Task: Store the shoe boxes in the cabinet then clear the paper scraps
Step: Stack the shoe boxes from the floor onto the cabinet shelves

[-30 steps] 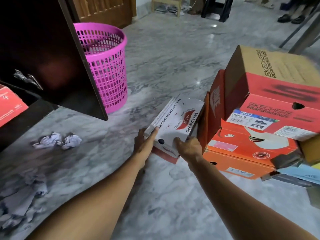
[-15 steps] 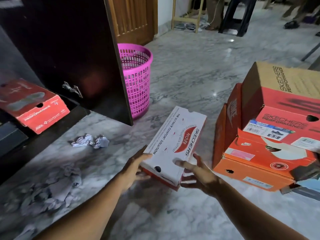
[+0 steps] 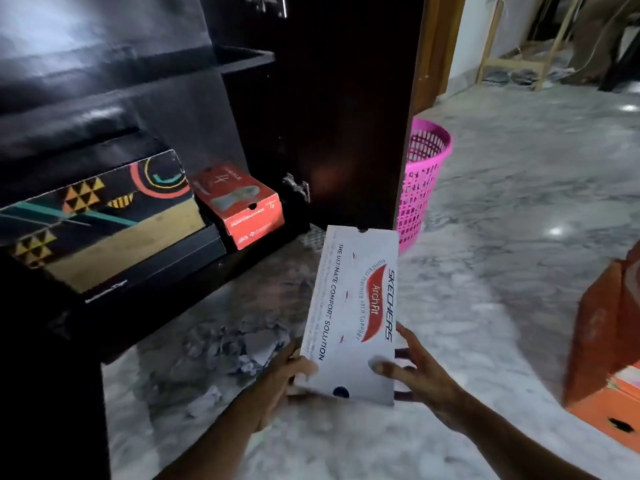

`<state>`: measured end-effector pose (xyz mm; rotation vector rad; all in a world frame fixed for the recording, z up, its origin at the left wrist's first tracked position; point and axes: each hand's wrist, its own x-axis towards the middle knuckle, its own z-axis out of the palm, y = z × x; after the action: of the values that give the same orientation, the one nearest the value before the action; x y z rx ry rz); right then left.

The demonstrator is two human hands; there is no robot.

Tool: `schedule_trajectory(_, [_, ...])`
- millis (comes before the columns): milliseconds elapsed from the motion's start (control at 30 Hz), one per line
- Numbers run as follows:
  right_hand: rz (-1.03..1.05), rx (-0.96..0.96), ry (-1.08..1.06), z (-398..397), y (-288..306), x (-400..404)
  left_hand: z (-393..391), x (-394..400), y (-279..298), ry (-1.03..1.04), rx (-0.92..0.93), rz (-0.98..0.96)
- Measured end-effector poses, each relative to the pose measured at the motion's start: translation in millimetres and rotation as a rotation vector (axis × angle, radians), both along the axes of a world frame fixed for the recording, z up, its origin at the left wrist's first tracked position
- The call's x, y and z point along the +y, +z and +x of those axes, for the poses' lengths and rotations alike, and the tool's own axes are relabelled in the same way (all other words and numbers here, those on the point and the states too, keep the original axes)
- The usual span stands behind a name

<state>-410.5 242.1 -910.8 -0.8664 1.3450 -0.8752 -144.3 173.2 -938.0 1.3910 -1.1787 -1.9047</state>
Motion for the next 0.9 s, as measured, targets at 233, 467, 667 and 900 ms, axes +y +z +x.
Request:
schedule_trajectory(233, [-0.113,0.036,0.170,51.7,35.7,-99.1,39.5,-38.1,37.1,0.389,0.120,-0.025])
schedule_trajectory(467, [-0.199,0.005,-0.014,107.9,78.8,-206.9,54.1,-124.6,81.5,0.578,0.072,-0.112])
schedule_trajectory(667, [-0.208,0.019,-0.062,136.3,102.1,-287.4,49.4,-198.8,107.5,0.679,-0.009,-0.176])
schedule_trajectory(900, [-0.245,0.170,-0.088,164.1,102.2,-376.9,51.0,-262.2,108.2,0.846,-0.078,-0.249])
